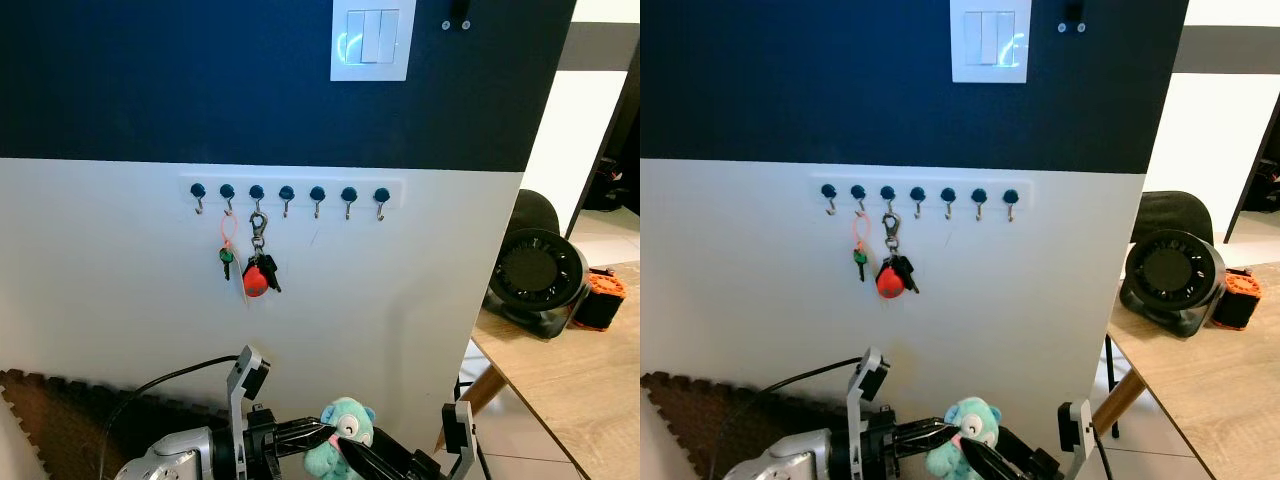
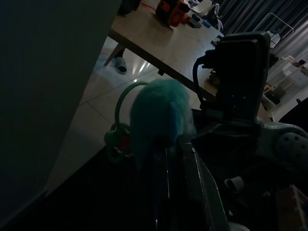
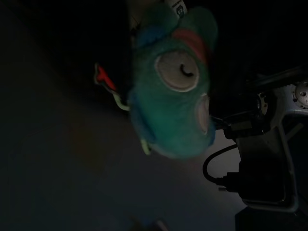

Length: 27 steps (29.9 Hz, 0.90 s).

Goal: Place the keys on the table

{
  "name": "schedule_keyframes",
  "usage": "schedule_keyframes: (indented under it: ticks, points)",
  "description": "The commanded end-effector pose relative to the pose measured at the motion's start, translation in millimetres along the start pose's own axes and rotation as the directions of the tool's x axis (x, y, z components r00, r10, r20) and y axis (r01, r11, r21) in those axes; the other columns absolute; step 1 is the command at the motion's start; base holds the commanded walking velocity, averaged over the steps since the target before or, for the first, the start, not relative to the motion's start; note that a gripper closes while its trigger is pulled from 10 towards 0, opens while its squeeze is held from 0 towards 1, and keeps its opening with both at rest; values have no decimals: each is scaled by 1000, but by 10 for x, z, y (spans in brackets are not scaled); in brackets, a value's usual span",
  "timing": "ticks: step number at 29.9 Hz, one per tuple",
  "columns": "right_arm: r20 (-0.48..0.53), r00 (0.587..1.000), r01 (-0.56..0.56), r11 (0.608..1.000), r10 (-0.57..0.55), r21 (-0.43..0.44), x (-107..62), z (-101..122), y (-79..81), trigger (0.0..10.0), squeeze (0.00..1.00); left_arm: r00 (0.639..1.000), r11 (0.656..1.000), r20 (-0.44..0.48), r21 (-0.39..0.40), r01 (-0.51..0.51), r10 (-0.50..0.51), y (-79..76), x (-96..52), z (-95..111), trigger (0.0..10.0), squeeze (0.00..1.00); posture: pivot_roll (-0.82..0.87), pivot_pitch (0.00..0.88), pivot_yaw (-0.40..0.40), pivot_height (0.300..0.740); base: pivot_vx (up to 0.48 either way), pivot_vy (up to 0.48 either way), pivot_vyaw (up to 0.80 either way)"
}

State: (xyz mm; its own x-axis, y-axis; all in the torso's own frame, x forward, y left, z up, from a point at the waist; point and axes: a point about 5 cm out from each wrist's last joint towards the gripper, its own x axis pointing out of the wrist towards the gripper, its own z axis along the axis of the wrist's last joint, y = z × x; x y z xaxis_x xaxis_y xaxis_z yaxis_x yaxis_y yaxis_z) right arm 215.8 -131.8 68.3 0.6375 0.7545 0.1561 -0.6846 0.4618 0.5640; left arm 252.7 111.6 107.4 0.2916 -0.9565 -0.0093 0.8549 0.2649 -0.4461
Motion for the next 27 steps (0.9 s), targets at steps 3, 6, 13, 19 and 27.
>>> schedule_keyframes:
  ticks: [3,6,13,19,27]
  points:
    - [16,999,-38,999,38,37,68,6,53,0,0,1000,1000,23,25,13,-14,-9,31,89,0,0,65,0,20,740,0,0,0]
    - [27,999,-41,998,40,50,73,15,60,0,0,1000,1000,22,25,13,-13,-10,25,93,0,0,65,0,20,740,0,0,0]
    - [29,998,-62,995,60,75,79,7,87,0,0,1000,998,16,54,-12,11,13,20,91,0,0,65,0,22,740,0,0,0]
    - [34,997,-69,995,67,78,96,7,103,0,0,998,997,30,51,-57,56,53,29,104,7608,1000,64,0,23,740,0,0,0]
    - [40,998,-61,995,58,75,90,13,94,0,0,998,996,16,55,-66,66,66,9,101,10000,1000,65,0,24,740,0,0,0]
